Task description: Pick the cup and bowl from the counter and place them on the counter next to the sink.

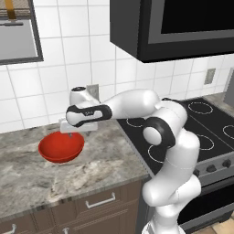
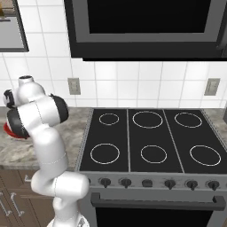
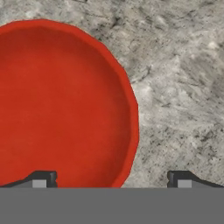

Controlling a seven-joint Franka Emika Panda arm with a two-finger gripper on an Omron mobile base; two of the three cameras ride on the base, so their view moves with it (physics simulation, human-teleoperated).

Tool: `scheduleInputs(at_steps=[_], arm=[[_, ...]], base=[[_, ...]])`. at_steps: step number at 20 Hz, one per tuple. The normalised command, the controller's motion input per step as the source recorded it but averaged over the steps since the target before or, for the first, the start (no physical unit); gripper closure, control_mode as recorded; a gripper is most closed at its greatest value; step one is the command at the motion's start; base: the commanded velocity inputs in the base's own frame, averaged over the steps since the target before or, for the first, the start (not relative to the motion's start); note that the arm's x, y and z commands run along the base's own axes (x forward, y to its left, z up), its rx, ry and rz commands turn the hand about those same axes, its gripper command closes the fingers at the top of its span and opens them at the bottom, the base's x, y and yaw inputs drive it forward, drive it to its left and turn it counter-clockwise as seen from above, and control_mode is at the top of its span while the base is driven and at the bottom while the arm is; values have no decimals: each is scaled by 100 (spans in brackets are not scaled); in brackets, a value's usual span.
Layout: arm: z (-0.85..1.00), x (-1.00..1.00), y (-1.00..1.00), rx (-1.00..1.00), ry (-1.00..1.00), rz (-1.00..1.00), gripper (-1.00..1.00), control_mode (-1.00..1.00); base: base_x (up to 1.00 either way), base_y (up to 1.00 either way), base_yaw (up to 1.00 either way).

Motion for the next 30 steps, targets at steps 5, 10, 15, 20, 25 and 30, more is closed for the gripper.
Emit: scheduleInputs(at_steps=[5,10,15,20,25,30], arm=[[-19,0,0,0,2,0,-100,-100],[-11,0,-14,0,3,-1,-100,-100],[0,0,-30,0,0,0,-100,-100],[-1,0,-13,0,0,0,-100,-100],[-20,3,3,0,0,0,-100,-100],[-14,15,11,0,0,0,-100,-100]], base=[[0,0,0],[0,0,0],[0,0,0],[0,0,0],[0,0,0],[0,0,0]])
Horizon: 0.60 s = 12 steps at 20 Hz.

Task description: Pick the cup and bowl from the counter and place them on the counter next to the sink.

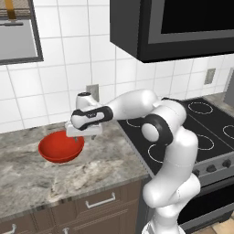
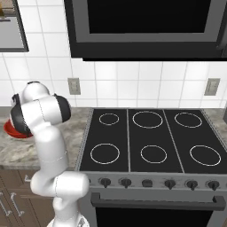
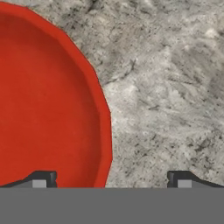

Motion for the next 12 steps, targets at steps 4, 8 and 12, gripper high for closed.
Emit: scheduleInputs(at_steps=[4,8,12], arm=[[-10,8,1,1,0,-1,-100,-100],[-6,10,0,1,0,-3,-100,-100],[-2,8,0,4,0,-6,-100,-100]], base=[[0,0,0],[0,0,0],[0,0,0]])
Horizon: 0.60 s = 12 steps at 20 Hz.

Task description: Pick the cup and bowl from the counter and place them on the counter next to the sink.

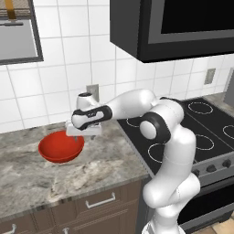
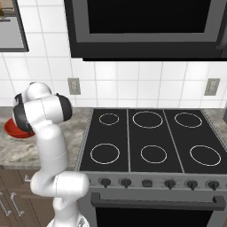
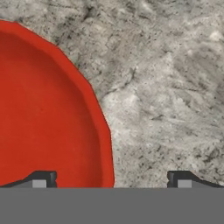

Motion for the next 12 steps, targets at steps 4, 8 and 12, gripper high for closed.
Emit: scheduleInputs(at_steps=[4,8,12], arm=[[-1,9,0,9,0,-8,-100,-100],[-8,3,3,5,0,-9,-100,-100],[-21,0,8,0,2,-9,-100,-100]], base=[[0,0,0],[0,0,0],[0,0,0]])
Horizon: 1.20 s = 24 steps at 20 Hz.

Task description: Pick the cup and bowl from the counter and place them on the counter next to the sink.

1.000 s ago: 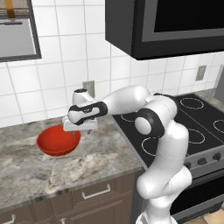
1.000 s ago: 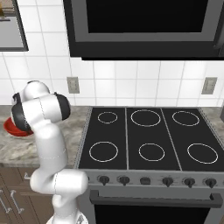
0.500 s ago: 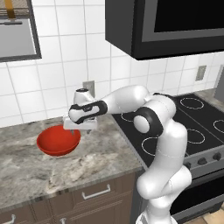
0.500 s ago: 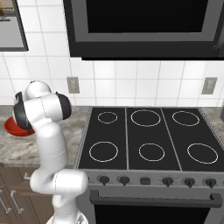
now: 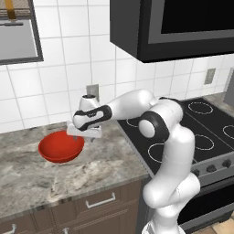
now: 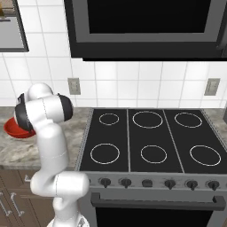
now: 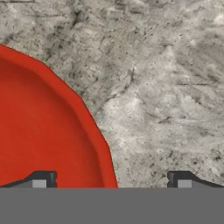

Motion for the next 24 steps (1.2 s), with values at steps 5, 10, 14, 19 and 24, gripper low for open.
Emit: scheduleInputs(at_steps=[5,10,14,19,24], arm=[[-20,0,12,0,2,-8,-100,-100],[-5,3,18,0,1,-7,-100,-100],[-9,1,16,0,0,-6,-100,-100],[0,0,0,0,0,0,-100,-100],[0,0,0,0,0,0,100,-100]], base=[[0,0,0],[0,0,0],[0,0,0],[0,0,0],[0,0,0]])
